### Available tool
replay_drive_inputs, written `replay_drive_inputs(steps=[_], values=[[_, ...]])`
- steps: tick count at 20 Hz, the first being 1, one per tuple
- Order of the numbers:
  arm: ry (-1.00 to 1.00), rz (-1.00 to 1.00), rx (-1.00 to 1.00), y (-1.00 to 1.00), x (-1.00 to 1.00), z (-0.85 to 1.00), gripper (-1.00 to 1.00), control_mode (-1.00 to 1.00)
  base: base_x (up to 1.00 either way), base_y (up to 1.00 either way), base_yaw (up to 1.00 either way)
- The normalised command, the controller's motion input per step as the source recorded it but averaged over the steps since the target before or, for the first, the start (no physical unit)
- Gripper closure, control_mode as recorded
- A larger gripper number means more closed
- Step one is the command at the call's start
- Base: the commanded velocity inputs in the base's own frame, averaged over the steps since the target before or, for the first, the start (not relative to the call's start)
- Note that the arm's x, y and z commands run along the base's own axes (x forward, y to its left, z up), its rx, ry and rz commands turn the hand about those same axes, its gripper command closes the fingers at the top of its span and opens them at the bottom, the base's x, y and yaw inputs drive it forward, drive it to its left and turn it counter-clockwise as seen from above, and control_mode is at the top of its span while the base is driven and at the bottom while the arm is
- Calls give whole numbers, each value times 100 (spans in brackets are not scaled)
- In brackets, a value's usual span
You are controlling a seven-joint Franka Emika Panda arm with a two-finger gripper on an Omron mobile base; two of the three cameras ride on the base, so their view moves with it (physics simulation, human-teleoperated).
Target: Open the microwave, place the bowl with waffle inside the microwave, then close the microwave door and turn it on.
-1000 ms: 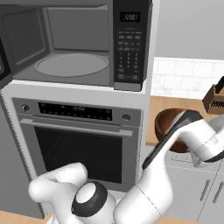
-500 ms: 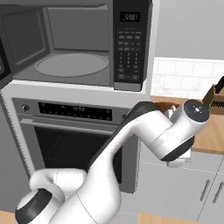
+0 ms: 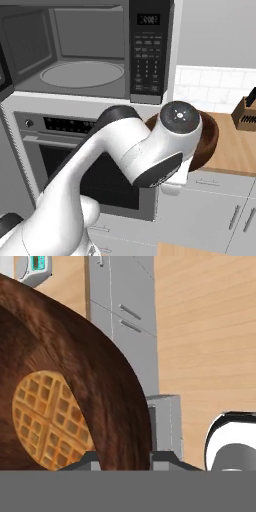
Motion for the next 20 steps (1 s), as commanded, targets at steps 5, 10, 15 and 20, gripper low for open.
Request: replay_drive_inputs(steps=[5,10,15,20], values=[[0,-11,-2,42,-66,67,100,-100,0,0,0],[-2,0,0,87,-4,41,100,-100,0,0,0],[-6,0,0,98,0,36,100,-100,0,0,0],[0,0,0,90,0,25,100,-100,0,0,0]])
